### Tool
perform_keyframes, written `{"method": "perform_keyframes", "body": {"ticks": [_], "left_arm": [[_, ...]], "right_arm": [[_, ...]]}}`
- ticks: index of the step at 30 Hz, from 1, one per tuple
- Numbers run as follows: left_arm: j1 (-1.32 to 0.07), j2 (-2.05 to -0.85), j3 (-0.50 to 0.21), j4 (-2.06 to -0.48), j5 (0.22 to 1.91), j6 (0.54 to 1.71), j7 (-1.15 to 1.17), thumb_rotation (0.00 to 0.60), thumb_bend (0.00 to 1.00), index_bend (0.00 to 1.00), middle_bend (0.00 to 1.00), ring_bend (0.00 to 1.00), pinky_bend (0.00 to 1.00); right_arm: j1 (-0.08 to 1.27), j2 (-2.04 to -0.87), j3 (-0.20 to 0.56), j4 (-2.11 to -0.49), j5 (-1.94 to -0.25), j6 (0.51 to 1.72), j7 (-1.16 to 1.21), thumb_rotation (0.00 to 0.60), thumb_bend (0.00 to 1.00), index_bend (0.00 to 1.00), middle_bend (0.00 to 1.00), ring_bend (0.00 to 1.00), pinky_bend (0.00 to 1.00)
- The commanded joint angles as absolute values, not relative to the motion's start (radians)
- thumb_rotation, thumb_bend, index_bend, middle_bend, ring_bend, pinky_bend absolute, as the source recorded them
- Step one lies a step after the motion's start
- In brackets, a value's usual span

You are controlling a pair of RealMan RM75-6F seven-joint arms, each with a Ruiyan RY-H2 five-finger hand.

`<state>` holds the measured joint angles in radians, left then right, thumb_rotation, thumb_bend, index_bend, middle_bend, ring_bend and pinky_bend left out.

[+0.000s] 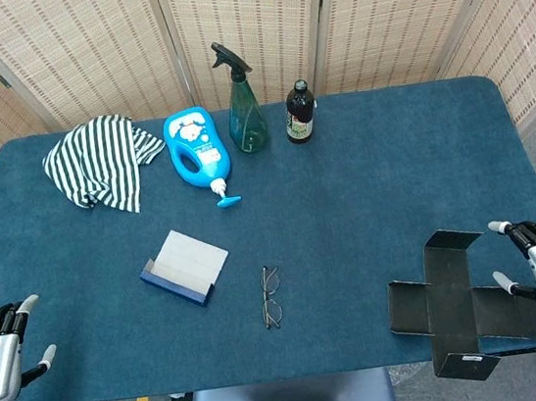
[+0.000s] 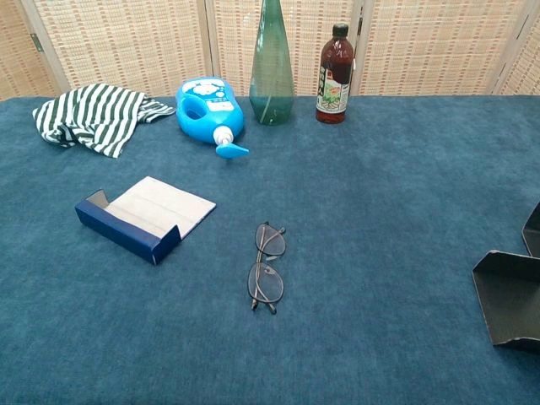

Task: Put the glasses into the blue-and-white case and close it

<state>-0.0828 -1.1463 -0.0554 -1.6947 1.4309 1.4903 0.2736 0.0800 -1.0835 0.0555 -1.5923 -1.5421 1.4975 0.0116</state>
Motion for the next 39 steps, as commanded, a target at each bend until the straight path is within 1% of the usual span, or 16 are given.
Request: {"method": "perform_keyframes", "body": {"ticks": [1, 10, 16, 18, 20, 23, 25, 26, 27, 29, 30, 32, 34, 37, 39], "left_arm": [[-0.084, -1.148, -0.056, -1.692, 1.432, 1.490, 0.274, 0.600, 0.30, 0.17, 0.23, 0.17, 0.29], [-0.091, -1.150, -0.055, -1.687, 1.445, 1.486, 0.263, 0.600, 0.30, 0.17, 0.23, 0.17, 0.29], [-0.105, -1.158, -0.054, -1.669, 1.482, 1.486, 0.236, 0.600, 0.30, 0.18, 0.23, 0.18, 0.29], [-0.117, -1.159, -0.055, -1.662, 1.502, 1.481, 0.228, 0.600, 0.30, 0.19, 0.24, 0.20, 0.30], [-0.134, -1.158, -0.054, -1.652, 1.528, 1.470, 0.220, 0.600, 0.30, 0.20, 0.26, 0.24, 0.33], [-0.171, -1.155, -0.056, -1.635, 1.572, 1.441, 0.196, 0.600, 0.30, 0.22, 0.36, 0.34, 0.45], [-0.202, -1.151, -0.057, -1.624, 1.599, 1.413, 0.180, 0.600, 0.30, 0.23, 0.50, 0.45, 0.57], [-0.224, -1.151, -0.059, -1.616, 1.614, 1.391, 0.167, 0.600, 0.30, 0.23, 0.55, 0.48, 0.62], [-0.242, -1.152, -0.062, -1.610, 1.623, 1.373, 0.159, 0.600, 0.30, 0.24, 0.62, 0.54, 0.71], [-0.277, -1.154, -0.066, -1.599, 1.631, 1.331, 0.149, 0.600, 0.30, 0.24, 0.75, 0.65, 0.85], [-0.297, -1.157, -0.070, -1.591, 1.632, 1.308, 0.144, 0.600, 0.31, 0.24, 0.81, 0.71, 0.89], [-0.340, -1.171, -0.078, -1.570, 1.626, 1.251, 0.138, 0.600, 0.33, 0.24, 0.88, 0.78, 0.95], [-0.372, -1.181, -0.083, -1.556, 1.610, 1.198, 0.141, 0.600, 0.38, 0.24, 0.93, 0.85, 0.99], [-0.425, -1.190, -0.090, -1.551, 1.566, 1.099, 0.171, 0.600, 0.45, 0.21, 0.96, 0.90, 1.00], [-0.455, -1.197, -0.100, -1.554, 1.525, 1.040, 0.191, 0.600, 0.48, 0.18, 0.96, 0.93, 1.00]], "right_arm": [[0.079, -1.084, 0.055, -1.592, -1.542, 1.499, 0.011, 0.600, 0.20, 0.23, 0.33, 0.30, 0.31], [0.074, -1.085, 0.056, -1.589, -1.539, 1.504, 0.016, 0.600, 0.20, 0.23, 0.34, 0.30, 0.31], [0.073, -1.084, 0.057, -1.586, -1.538, 1.507, 0.017, 0.600, 0.21, 0.23, 0.34, 0.31, 0.33], [0.074, -1.083, 0.059, -1.587, -1.537, 1.506, 0.016, 0.600, 0.21, 0.23, 0.34, 0.32, 0.33], [0.075, -1.082, 0.059, -1.587, -1.539, 1.506, 0.015, 0.600, 0.21, 0.23, 0.34, 0.32, 0.33], [0.079, -1.081, 0.060, -1.590, -1.541, 1.502, 0.012, 0.600, 0.21, 0.23, 0.35, 0.33, 0.33], [0.081, -1.080, 0.061, -1.592, -1.543, 1.502, 0.009, 0.600, 0.21, 0.23, 0.35, 0.34, 0.34], [0.082, -1.080, 0.061, -1.593, -1.544, 1.501, 0.007, 0.600, 0.21, 0.23, 0.35, 0.35, 0.34], [0.083, -1.080, 0.061, -1.594, -1.545, 1.501, 0.006, 0.600, 0.21, 0.23, 0.35, 0.35, 0.35], [0.084, -1.080, 0.062, -1.596, -1.545, 1.500, 0.003, 0.600, 0.21, 0.23, 0.35, 0.36, 0.35], [0.084, -1.081, 0.062, -1.596, -1.545, 1.500, 0.003, 0.600, 0.21, 0.23, 0.35, 0.36, 0.35], [0.084, -1.082, 0.061, -1.597, -1.545, 1.500, 0.003, 0.600, 0.21, 0.23, 0.35, 0.36, 0.35], [0.084, -1.082, 0.061, -1.597, -1.545, 1.499, 0.002, 0.600, 0.21, 0.23, 0.35, 0.36, 0.35], [0.084, -1.082, 0.061, -1.596, -1.542, 1.498, 0.002, 0.600, 0.21, 0.23, 0.35, 0.37, 0.35], [0.083, -1.083, 0.062, -1.593, -1.541, 1.499, 0.004, 0.600, 0.21, 0.23, 0.35, 0.37, 0.35]]}}
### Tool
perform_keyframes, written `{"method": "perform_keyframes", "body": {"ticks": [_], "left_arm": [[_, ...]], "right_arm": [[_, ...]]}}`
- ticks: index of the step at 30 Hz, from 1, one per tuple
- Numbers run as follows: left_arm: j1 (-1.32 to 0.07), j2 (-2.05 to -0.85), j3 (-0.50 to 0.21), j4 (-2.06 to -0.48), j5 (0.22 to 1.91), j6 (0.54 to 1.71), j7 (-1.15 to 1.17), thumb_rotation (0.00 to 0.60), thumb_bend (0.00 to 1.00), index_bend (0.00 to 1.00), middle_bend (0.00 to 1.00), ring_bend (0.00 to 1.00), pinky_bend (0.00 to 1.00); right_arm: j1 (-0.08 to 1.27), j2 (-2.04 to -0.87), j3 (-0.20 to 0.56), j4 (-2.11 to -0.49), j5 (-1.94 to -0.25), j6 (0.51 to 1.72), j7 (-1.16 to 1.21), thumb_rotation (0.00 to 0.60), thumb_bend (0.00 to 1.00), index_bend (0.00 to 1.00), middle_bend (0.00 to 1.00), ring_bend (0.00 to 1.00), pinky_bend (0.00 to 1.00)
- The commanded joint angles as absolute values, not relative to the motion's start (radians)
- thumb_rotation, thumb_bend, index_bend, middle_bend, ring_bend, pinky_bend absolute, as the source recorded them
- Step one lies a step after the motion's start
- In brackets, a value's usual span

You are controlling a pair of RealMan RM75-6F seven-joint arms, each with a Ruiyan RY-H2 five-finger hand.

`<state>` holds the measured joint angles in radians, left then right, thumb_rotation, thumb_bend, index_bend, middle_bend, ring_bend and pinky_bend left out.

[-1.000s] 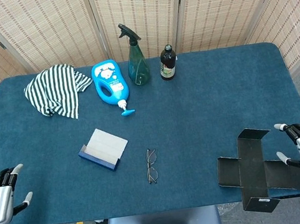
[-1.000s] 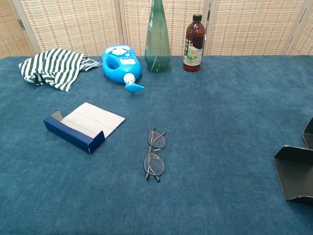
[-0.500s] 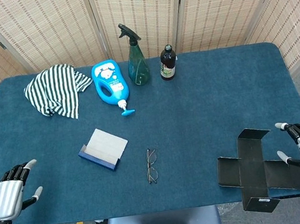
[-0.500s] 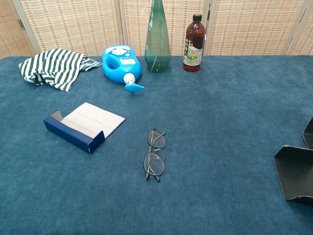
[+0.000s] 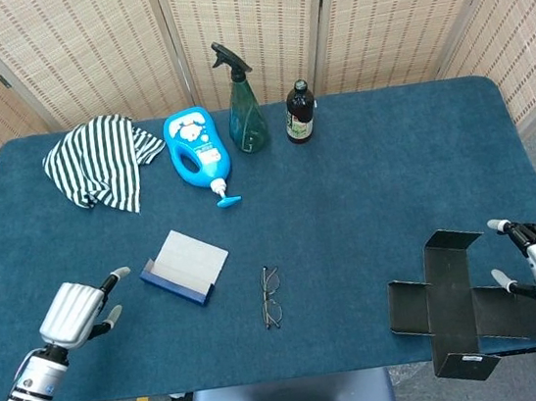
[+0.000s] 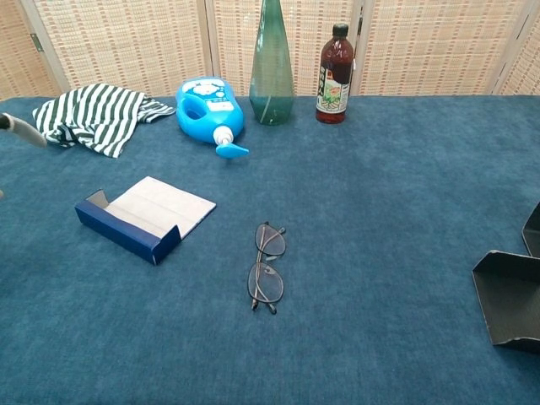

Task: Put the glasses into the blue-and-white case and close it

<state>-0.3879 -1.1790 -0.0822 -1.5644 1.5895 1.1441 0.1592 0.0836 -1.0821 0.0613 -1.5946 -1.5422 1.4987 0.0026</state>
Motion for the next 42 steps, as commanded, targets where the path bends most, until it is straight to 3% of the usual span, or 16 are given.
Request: {"method": "perform_keyframes", "body": {"ticks": [1, 6, 17, 32, 42], "left_arm": [[-0.468, -1.201, -0.104, -1.553, 1.508, 1.018, 0.201, 0.600, 0.50, 0.16, 0.96, 0.94, 1.00], [-0.532, -1.232, -0.115, -1.544, 1.434, 0.916, 0.253, 0.600, 0.55, 0.13, 0.96, 0.97, 1.00], [-0.620, -1.265, -0.093, -1.507, 1.268, 0.758, 0.386, 0.600, 0.57, 0.17, 0.96, 0.97, 1.00], [-0.621, -1.141, 0.011, -1.663, 1.083, 0.755, 0.535, 0.600, 0.57, 0.26, 0.96, 0.97, 1.00], [-0.609, -1.034, 0.097, -1.875, 1.165, 0.745, 0.519, 0.600, 0.57, 0.29, 0.96, 0.97, 1.00]], "right_arm": [[0.083, -1.083, 0.062, -1.591, -1.541, 1.499, 0.004, 0.600, 0.21, 0.23, 0.35, 0.37, 0.35], [0.084, -1.084, 0.061, -1.587, -1.536, 1.494, 0.007, 0.600, 0.21, 0.23, 0.35, 0.37, 0.35], [0.084, -1.092, 0.063, -1.569, -1.525, 1.487, 0.021, 0.600, 0.21, 0.23, 0.35, 0.37, 0.35], [0.086, -1.096, 0.062, -1.560, -1.533, 1.490, 0.036, 0.600, 0.21, 0.23, 0.35, 0.37, 0.35], [0.083, -1.098, 0.060, -1.552, -1.540, 1.498, 0.050, 0.600, 0.21, 0.23, 0.35, 0.37, 0.35]]}}
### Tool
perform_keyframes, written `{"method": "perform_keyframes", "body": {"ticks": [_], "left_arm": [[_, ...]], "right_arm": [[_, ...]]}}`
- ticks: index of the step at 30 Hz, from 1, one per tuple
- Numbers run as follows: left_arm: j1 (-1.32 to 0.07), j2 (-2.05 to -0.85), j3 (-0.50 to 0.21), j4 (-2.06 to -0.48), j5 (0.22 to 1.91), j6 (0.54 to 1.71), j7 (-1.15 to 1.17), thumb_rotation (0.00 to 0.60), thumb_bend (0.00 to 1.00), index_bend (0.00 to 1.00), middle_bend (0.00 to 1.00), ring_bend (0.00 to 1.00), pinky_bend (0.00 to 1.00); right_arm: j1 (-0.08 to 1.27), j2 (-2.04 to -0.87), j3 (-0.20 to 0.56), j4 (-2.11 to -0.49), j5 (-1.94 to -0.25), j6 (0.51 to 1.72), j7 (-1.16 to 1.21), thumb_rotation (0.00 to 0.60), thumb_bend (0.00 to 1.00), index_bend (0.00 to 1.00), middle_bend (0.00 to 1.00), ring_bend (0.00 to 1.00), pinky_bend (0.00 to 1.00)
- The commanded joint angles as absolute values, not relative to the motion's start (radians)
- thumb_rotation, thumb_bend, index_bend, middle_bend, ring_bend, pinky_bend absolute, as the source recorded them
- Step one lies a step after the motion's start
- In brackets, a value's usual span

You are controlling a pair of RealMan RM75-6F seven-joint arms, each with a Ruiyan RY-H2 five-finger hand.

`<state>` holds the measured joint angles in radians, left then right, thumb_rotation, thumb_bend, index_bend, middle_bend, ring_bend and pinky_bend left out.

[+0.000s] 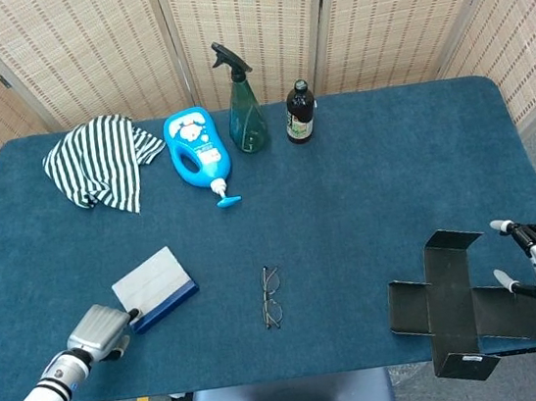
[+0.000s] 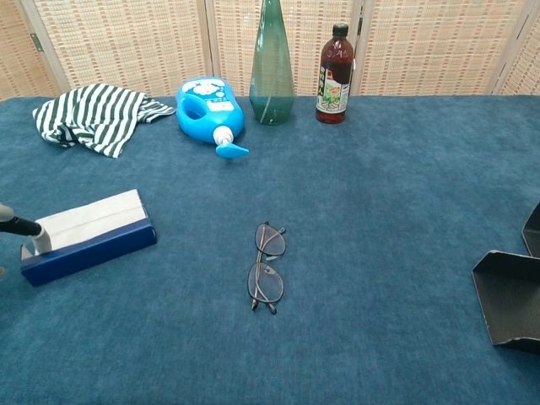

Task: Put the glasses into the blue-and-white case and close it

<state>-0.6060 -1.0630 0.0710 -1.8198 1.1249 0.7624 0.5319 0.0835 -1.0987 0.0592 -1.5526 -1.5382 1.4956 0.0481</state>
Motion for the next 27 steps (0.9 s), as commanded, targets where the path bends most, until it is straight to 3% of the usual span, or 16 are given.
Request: {"method": "perform_keyframes", "body": {"ticks": [1, 6, 13, 18, 27], "left_arm": [[-0.614, -1.031, 0.100, -1.892, 1.184, 0.734, 0.509, 0.600, 0.57, 0.30, 0.96, 0.97, 1.00], [-0.640, -1.042, 0.080, -1.920, 1.254, 0.707, 0.432, 0.600, 0.57, 0.30, 0.96, 0.96, 1.00], [-0.627, -1.132, 0.001, -1.811, 1.393, 0.852, 0.322, 0.600, 0.57, 0.27, 0.95, 0.95, 1.00], [-0.688, -1.141, -0.017, -1.779, 1.379, 0.765, 0.284, 0.600, 0.58, 0.26, 0.95, 0.95, 1.00], [-0.800, -1.181, -0.019, -1.756, 1.259, 0.621, 0.386, 0.600, 0.77, 0.26, 0.95, 0.97, 1.00]], "right_arm": [[0.082, -1.098, 0.059, -1.551, -1.540, 1.500, 0.052, 0.600, 0.21, 0.23, 0.35, 0.37, 0.35], [0.077, -1.097, 0.058, -1.546, -1.538, 1.505, 0.060, 0.600, 0.21, 0.23, 0.35, 0.37, 0.35], [0.068, -1.097, 0.057, -1.535, -1.534, 1.513, 0.074, 0.600, 0.21, 0.23, 0.35, 0.37, 0.35], [0.065, -1.100, 0.056, -1.529, -1.533, 1.515, 0.082, 0.600, 0.21, 0.23, 0.36, 0.38, 0.35], [0.060, -1.099, 0.057, -1.519, -1.529, 1.518, 0.092, 0.600, 0.21, 0.23, 0.36, 0.39, 0.36]]}}
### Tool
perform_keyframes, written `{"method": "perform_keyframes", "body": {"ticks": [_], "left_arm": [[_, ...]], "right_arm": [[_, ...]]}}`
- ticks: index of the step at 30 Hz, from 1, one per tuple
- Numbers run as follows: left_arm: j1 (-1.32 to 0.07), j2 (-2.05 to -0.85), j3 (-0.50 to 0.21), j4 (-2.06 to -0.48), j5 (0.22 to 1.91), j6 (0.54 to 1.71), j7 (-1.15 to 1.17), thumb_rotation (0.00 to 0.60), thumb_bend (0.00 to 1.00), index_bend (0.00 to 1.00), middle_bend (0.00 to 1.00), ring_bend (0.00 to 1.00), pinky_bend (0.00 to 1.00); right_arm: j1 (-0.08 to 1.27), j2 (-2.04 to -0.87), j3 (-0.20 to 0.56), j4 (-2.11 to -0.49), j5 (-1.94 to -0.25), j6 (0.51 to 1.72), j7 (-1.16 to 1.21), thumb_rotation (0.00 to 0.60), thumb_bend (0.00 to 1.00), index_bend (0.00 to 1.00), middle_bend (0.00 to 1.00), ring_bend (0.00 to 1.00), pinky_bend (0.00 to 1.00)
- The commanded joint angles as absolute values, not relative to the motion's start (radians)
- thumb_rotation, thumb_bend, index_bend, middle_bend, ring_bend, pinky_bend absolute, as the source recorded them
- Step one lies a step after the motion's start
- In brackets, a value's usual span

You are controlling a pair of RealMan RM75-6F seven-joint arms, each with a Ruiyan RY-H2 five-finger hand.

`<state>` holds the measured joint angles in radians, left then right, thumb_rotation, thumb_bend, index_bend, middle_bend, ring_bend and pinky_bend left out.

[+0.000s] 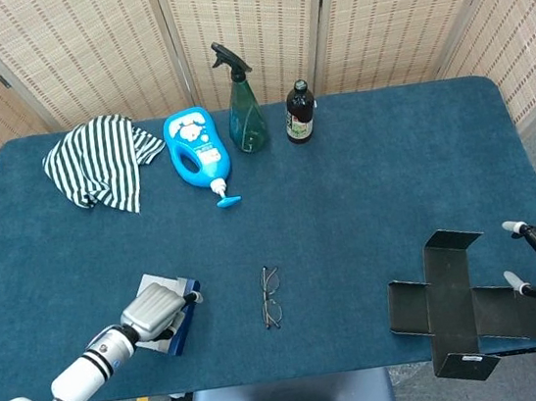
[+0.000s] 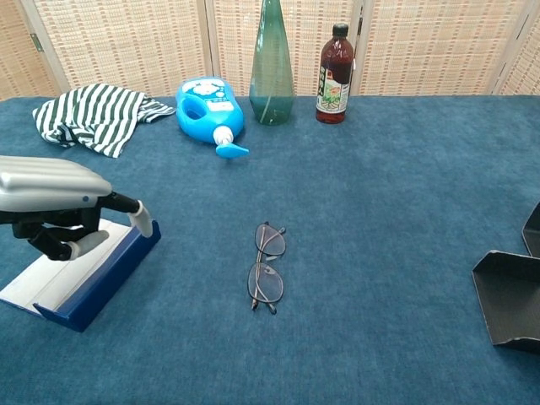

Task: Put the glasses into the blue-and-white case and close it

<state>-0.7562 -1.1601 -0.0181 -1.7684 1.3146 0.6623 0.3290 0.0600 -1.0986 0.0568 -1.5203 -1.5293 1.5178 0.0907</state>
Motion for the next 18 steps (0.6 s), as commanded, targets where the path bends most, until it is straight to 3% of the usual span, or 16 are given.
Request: {"method": "perform_keyframes", "body": {"ticks": [1, 8, 18], "left_arm": [[-0.810, -1.192, -0.017, -1.750, 1.236, 0.619, 0.412, 0.600, 0.78, 0.26, 0.95, 0.97, 1.00], [-0.871, -1.235, 0.021, -1.705, 1.058, 0.619, 0.560, 0.600, 0.78, 0.26, 0.95, 0.98, 1.00], [-0.889, -1.223, 0.085, -1.686, 0.828, 0.758, 0.701, 0.582, 0.78, 0.28, 0.95, 0.98, 1.00]], "right_arm": [[0.059, -1.099, 0.057, -1.518, -1.528, 1.518, 0.093, 0.600, 0.21, 0.23, 0.36, 0.39, 0.36], [0.058, -1.101, 0.057, -1.514, -1.527, 1.516, 0.096, 0.600, 0.21, 0.23, 0.37, 0.40, 0.36], [0.066, -1.104, 0.059, -1.519, -1.532, 1.509, 0.091, 0.600, 0.21, 0.23, 0.37, 0.40, 0.36]]}}
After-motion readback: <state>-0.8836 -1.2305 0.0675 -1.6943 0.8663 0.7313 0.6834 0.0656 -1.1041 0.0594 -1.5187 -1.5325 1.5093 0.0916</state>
